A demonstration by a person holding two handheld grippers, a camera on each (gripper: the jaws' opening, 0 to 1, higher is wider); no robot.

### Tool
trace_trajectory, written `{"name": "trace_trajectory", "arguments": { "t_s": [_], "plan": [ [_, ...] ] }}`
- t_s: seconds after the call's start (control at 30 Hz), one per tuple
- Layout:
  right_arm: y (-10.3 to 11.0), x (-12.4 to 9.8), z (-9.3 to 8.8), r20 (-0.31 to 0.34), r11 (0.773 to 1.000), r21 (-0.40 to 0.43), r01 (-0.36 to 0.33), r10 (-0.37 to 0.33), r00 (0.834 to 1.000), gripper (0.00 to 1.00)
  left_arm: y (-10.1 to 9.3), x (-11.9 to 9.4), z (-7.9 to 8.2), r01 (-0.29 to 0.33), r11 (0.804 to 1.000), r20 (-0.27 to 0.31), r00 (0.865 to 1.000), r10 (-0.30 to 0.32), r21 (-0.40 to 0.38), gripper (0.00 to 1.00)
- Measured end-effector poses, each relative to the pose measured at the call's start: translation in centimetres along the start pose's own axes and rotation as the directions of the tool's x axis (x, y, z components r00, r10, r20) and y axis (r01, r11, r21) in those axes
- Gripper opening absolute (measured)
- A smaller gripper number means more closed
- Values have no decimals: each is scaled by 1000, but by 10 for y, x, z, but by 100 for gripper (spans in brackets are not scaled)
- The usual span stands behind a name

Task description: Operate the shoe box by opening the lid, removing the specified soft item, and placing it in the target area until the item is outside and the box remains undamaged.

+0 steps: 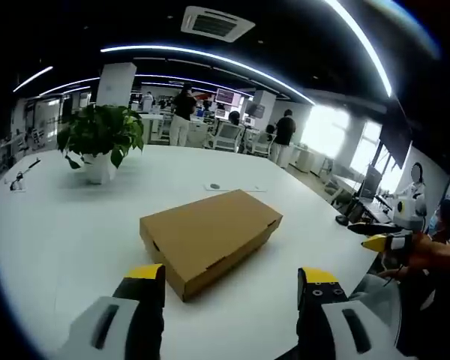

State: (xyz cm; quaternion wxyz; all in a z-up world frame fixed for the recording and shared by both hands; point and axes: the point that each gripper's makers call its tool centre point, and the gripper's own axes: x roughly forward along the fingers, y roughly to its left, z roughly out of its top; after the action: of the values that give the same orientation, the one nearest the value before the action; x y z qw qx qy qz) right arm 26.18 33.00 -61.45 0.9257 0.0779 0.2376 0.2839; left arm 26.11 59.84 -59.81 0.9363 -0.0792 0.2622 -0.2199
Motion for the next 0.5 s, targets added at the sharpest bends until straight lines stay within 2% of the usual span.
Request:
{"name": "trace_trajectory", "arguments": {
  "t_s": [0.5],
  "plan": [
    [-5, -1, -1, -8, 1000, 4, 7, -7, 1000, 79, 5, 6, 2, -5, 1000, -1, 1000, 5, -10, 72]
  ]
}}
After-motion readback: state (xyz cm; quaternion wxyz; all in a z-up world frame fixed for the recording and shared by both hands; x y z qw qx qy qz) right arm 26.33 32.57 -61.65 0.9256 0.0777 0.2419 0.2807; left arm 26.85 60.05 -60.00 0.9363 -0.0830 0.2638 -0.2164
